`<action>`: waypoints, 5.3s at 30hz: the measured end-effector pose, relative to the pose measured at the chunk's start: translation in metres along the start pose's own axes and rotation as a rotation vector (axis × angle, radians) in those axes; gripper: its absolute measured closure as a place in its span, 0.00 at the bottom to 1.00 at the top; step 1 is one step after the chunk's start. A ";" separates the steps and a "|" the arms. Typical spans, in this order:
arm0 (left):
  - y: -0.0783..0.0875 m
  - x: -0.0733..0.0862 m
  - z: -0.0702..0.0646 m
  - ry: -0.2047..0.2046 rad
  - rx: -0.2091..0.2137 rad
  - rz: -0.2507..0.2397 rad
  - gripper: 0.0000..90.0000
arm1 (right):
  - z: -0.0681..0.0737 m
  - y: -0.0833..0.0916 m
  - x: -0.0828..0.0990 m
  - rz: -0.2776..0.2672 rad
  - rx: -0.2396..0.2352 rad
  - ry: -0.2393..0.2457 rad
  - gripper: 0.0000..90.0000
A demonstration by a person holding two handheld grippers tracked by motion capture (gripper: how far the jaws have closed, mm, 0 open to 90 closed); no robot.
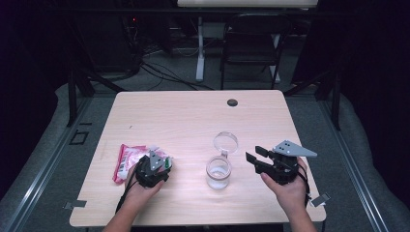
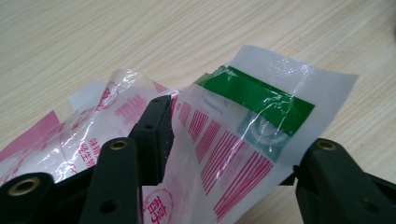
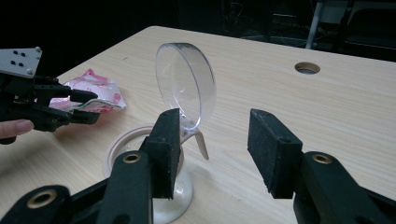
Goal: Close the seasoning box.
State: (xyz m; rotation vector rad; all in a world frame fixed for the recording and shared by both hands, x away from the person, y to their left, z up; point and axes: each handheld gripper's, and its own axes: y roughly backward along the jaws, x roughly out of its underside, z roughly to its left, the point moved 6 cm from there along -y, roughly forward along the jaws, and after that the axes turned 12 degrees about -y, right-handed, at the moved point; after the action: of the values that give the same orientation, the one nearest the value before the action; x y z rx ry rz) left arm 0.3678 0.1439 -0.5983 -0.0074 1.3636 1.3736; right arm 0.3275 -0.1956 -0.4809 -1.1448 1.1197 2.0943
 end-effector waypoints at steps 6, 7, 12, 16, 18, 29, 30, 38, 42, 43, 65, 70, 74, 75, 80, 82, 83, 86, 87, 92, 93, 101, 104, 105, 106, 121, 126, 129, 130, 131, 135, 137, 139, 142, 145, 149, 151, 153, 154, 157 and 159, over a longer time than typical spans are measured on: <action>-0.004 0.003 0.009 0.044 -0.009 0.018 0.66 | -0.002 0.002 0.001 0.001 0.005 -0.002 0.60; -0.004 0.004 0.010 0.054 -0.011 0.022 0.67 | -0.002 0.002 0.001 0.000 0.006 -0.002 0.60; -0.004 0.007 0.016 0.094 -0.016 0.017 0.74 | -0.004 0.004 0.001 -0.002 0.010 -0.004 0.60; -0.004 0.008 0.021 0.118 -0.021 0.015 0.79 | -0.004 0.004 0.001 -0.005 0.010 -0.006 0.60; -0.003 0.009 0.023 0.129 -0.023 0.011 0.82 | -0.004 0.003 0.002 -0.003 0.008 -0.006 0.60; -0.002 0.013 0.033 0.174 -0.031 0.008 0.91 | -0.003 0.002 0.003 0.002 0.012 0.001 0.60; -0.002 0.014 0.034 0.173 -0.030 0.010 0.92 | -0.003 0.002 0.003 0.001 0.011 0.000 0.60; -0.001 0.015 0.039 0.203 -0.031 -0.002 0.96 | -0.003 0.002 0.003 0.000 0.011 0.000 0.60; -0.001 0.015 0.039 0.205 -0.025 -0.004 0.97 | -0.004 0.001 0.004 0.001 0.013 -0.001 0.60; -0.001 0.015 0.039 0.206 -0.023 -0.007 0.98 | -0.004 0.001 0.004 0.001 0.013 -0.001 0.60; 0.006 0.016 0.048 0.277 0.016 -0.049 1.00 | -0.004 0.001 0.004 0.000 0.015 -0.003 0.60; 0.013 0.015 0.052 0.302 0.029 -0.073 1.00 | -0.004 0.001 0.004 -0.001 0.014 -0.004 0.60; 0.020 0.015 0.056 0.319 0.037 -0.092 1.00 | -0.004 0.001 0.004 0.001 0.014 -0.003 0.60; 0.022 0.015 0.057 0.326 0.041 -0.097 1.00 | -0.004 0.001 0.004 0.001 0.014 -0.003 0.60; 0.036 0.015 0.066 0.362 0.042 -0.131 1.00 | -0.005 0.001 0.004 0.001 0.015 -0.004 0.60; 0.044 0.016 0.070 0.376 0.032 -0.143 1.00 | -0.005 0.001 0.004 -0.004 0.016 -0.007 0.60; 0.047 0.016 0.072 0.379 0.027 -0.149 1.00 | -0.005 0.001 0.004 -0.006 0.015 -0.008 0.60; 0.059 0.019 0.080 0.380 -0.001 -0.154 1.00 | -0.005 0.001 0.004 -0.004 0.015 -0.009 0.60; 0.062 0.020 0.083 0.382 -0.008 -0.157 1.00 | -0.005 0.001 0.004 -0.003 0.016 -0.009 0.60; 0.074 0.024 0.098 0.418 -0.052 -0.173 1.00 | -0.005 0.001 0.004 -0.006 0.017 -0.007 0.60; 0.077 0.024 0.101 0.424 -0.068 -0.175 1.00 | -0.006 0.002 0.004 -0.004 0.020 -0.005 0.60; 0.085 0.023 0.117 0.460 -0.100 -0.178 1.00 | -0.008 0.001 0.004 -0.013 0.017 -0.018 0.60; 0.090 0.020 0.125 0.426 -0.121 -0.164 1.00 | -0.008 0.001 0.005 -0.012 0.019 -0.018 0.60; 0.093 0.018 0.128 0.414 -0.134 -0.160 1.00 | -0.008 0.001 0.004 -0.012 0.019 -0.018 0.60; 0.095 0.016 0.132 0.388 -0.158 -0.148 1.00 | -0.009 0.001 0.004 -0.012 0.020 -0.017 0.60; 0.113 -0.011 0.152 0.342 -0.178 -0.173 1.00 | -0.011 0.001 0.004 -0.022 0.015 -0.027 0.60; 0.115 -0.025 0.143 0.327 -0.144 -0.205 1.00 | -0.011 0.001 0.004 -0.022 0.016 -0.025 0.60; 0.114 -0.035 0.136 0.308 -0.121 -0.220 1.00 | -0.011 0.001 0.004 -0.023 0.015 -0.026 0.60; 0.113 -0.038 0.132 0.296 -0.115 -0.222 1.00 | -0.011 0.001 0.004 -0.021 0.015 -0.025 0.60; 0.112 -0.042 0.129 0.285 -0.106 -0.226 1.00 | -0.011 0.001 0.004 -0.021 0.014 -0.025 0.60; 0.106 -0.058 0.111 0.243 -0.061 -0.235 1.00 | -0.011 0.001 0.005 -0.022 0.013 -0.026 0.60; 0.102 -0.066 0.101 0.218 -0.036 -0.241 1.00 | -0.012 0.001 0.005 -0.016 0.015 -0.027 0.60; 0.099 -0.074 0.090 0.194 -0.010 -0.244 1.00 | -0.012 0.001 0.005 -0.016 0.015 -0.028 0.60; 0.094 -0.086 0.076 0.172 0.031 -0.261 1.00 | -0.012 0.001 0.005 -0.020 0.012 -0.029 0.60; 0.088 -0.097 0.062 0.151 0.067 -0.275 1.00 | -0.013 0.002 0.004 -0.022 0.014 -0.029 0.60; 0.081 -0.110 0.041 0.116 0.115 -0.284 1.00 | -0.013 0.002 0.004 -0.021 0.013 -0.028 0.60; 0.077 -0.117 0.031 0.095 0.132 -0.286 1.00 | -0.013 0.003 0.004 -0.025 0.014 -0.030 0.60; 0.074 -0.123 0.023 0.081 0.143 -0.291 1.00 | -0.013 0.003 0.003 -0.027 0.011 -0.029 0.60; 0.073 -0.125 0.019 0.079 0.152 -0.293 1.00 | -0.013 0.004 0.003 -0.030 0.011 -0.030 0.60; 0.069 -0.128 0.008 0.080 0.175 -0.307 1.00 | -0.014 0.005 0.002 -0.029 0.007 -0.031 0.61; 0.066 -0.128 0.001 0.063 0.184 -0.302 1.00 | -0.014 0.005 0.002 -0.025 0.001 -0.030 0.61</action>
State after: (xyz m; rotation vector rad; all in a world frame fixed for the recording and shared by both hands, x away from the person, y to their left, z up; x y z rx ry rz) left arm 0.3697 0.0811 -0.4686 -0.1292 1.4709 1.0011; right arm 0.3286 -0.2097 -0.4848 -1.1174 1.0867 2.0847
